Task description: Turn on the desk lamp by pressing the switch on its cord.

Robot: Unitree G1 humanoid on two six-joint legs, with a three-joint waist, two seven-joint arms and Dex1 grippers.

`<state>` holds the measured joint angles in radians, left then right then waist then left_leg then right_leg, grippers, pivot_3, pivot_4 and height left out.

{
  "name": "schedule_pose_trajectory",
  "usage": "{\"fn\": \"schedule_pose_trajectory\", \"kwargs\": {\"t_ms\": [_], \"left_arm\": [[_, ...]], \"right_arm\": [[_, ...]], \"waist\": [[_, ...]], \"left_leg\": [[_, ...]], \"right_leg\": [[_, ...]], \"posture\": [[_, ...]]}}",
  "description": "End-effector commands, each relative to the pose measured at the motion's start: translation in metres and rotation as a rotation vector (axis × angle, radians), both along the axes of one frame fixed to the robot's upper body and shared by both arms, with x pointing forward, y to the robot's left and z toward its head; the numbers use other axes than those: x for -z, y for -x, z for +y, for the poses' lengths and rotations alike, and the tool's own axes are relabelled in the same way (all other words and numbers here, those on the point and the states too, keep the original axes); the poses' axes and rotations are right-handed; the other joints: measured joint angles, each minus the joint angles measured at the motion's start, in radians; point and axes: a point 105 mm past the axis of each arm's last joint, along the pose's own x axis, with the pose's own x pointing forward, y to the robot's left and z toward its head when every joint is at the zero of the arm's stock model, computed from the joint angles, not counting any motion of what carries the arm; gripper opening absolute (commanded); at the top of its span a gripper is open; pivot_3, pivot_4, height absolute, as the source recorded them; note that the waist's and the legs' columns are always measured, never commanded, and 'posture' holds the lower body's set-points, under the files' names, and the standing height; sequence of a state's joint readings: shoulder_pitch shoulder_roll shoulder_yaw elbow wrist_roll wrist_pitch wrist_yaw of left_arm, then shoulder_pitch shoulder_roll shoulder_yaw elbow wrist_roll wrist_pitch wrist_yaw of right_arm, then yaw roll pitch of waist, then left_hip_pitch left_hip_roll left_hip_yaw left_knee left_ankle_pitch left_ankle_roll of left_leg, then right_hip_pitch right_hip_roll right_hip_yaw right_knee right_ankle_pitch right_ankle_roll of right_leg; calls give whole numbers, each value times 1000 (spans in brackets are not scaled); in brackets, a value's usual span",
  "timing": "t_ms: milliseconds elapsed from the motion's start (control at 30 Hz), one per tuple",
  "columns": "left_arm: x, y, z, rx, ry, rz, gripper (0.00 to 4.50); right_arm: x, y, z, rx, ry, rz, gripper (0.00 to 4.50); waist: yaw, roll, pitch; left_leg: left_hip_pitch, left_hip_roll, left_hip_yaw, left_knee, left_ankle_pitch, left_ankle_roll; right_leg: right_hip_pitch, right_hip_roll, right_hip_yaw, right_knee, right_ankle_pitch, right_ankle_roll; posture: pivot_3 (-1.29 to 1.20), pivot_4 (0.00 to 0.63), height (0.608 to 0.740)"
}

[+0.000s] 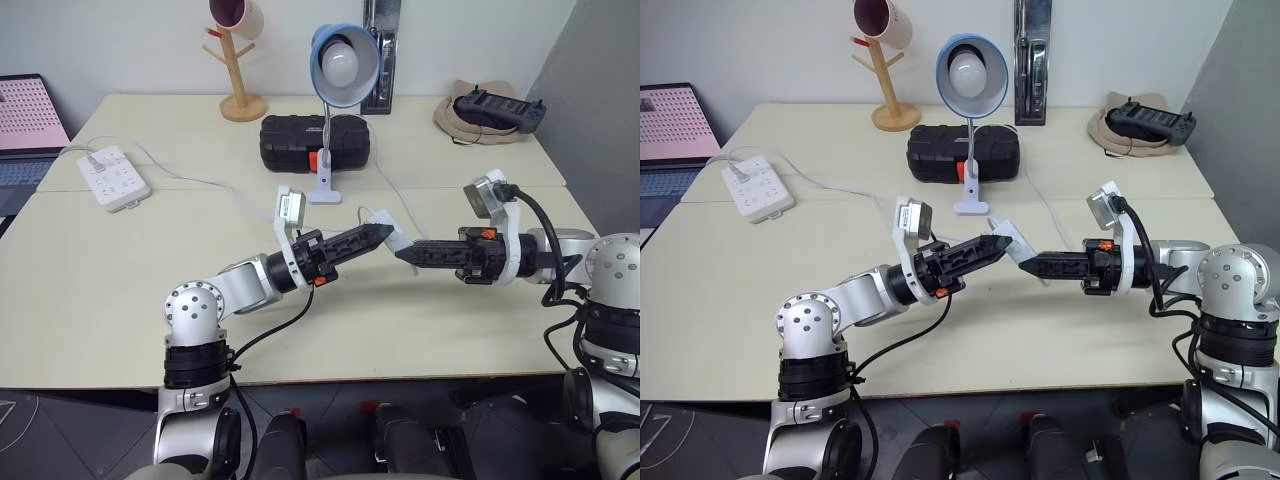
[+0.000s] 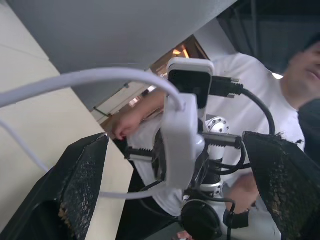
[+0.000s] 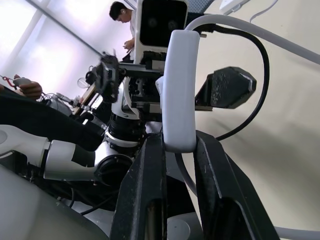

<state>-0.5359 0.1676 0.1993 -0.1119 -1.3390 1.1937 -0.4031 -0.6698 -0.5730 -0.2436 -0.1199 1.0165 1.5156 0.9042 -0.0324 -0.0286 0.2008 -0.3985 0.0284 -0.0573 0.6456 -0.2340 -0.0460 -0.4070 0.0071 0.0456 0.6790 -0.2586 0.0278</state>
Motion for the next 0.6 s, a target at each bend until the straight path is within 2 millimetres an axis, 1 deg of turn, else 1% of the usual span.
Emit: {"fn": "schedule_pose_trajectory", "kwargs": {"t_ms": [33,100,167,200,300,433,600], "left_arm": [[-14,5,-5,30,31,-42,4500],[-14,4,-4,31,32,-42,4500],[-14,6,-4,39,25,-47,4115],[-14,6,-4,40,27,-45,4051],[-15,7,-4,48,31,-44,3360],[-14,6,-4,51,28,-43,2545],[-14,5,-4,50,35,-40,1631]], "right_arm": [[-13,5,1,-16,-26,-53,397],[-13,5,0,-13,-28,-52,397],[-13,6,-1,-7,-31,-50,397],[-14,6,-2,-5,-32,-50,397],[-15,6,-2,-1,-39,-50,397],[-16,6,-2,2,-43,-49,397],[-16,6,-2,3,-44,-48,397]], "waist": [[0,0,0],[0,0,0],[0,0,0],[0,0,0],[0,0,0],[0,0,0],[0,0,0]], "left_leg": [[0,0,0,0,0,0],[0,0,0,0,0,0],[0,0,0,0,0,0],[0,0,0,0,0,0],[0,0,0,0,0,0],[0,0,0,0,0,0],[-1,0,0,0,0,0]], "right_leg": [[0,0,0,0,0,0],[0,0,0,0,0,0],[0,0,0,-1,0,0],[0,0,0,-1,0,0],[0,0,0,-1,0,0],[0,0,0,-1,0,0],[0,0,0,-1,0,0]], "posture": [[0,150,740],[0,150,740],[0,150,740],[0,150,740],[0,150,740],[0,150,740],[0,150,740]]}}
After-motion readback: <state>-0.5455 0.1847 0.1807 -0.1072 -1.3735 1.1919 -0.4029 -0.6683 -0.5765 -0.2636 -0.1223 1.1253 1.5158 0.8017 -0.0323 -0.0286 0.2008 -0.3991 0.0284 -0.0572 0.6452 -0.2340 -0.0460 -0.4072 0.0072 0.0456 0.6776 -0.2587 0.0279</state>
